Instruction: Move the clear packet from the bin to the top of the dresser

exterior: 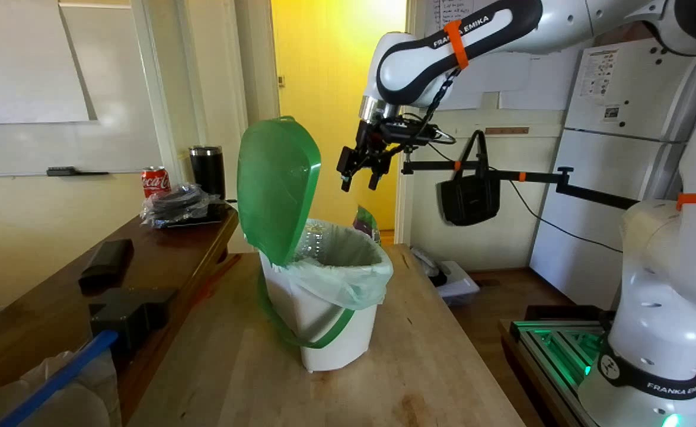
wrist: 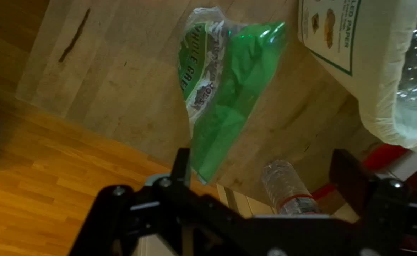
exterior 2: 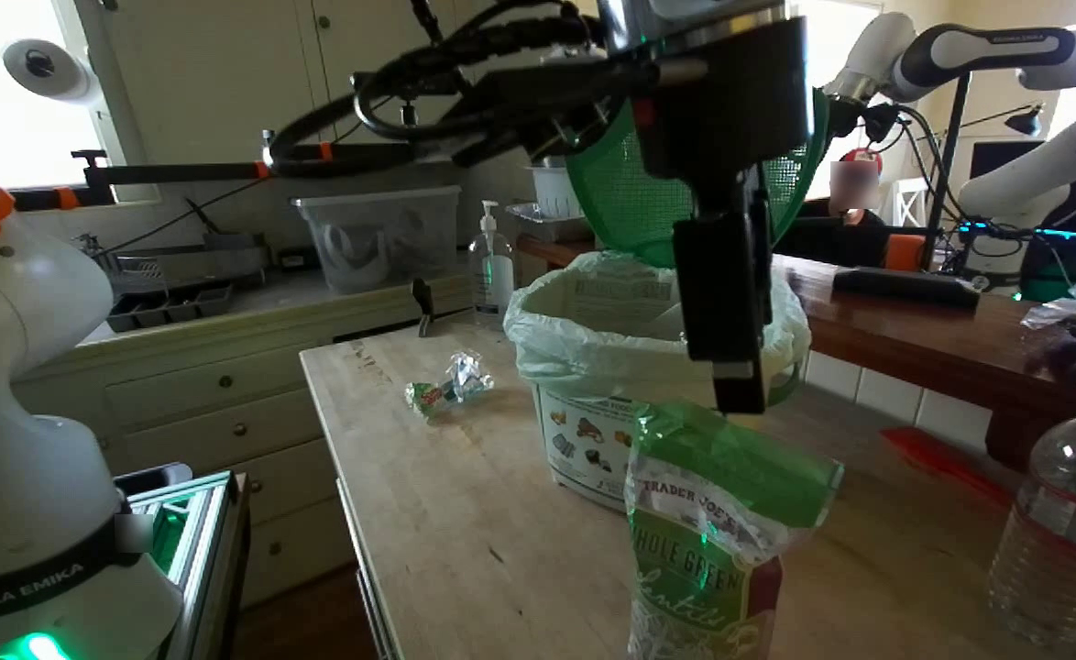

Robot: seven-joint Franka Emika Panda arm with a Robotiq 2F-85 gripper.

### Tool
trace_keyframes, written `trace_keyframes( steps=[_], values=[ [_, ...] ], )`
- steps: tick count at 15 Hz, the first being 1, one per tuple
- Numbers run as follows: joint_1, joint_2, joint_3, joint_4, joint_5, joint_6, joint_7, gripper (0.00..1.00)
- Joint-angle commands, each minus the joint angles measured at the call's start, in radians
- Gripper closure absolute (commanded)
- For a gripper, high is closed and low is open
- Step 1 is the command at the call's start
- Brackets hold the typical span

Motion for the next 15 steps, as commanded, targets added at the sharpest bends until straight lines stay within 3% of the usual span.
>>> trace_keyframes(
  steps=[1,8,13,15],
  values=[
    [0.001,-0.083,-0.001,-0.009,0.006,-0.096,-0.077,0.00],
    [0.015,-0.189,0.007,-0.001,-0.041,-0.351,-0.263,0.00],
    [0.029,-0.242,0.036,-0.030,-0.102,-0.409,-0.317,0.00],
    [0.030,-0.213,0.026,-0.002,-0.077,-0.391,-0.301,0.00]
  ],
)
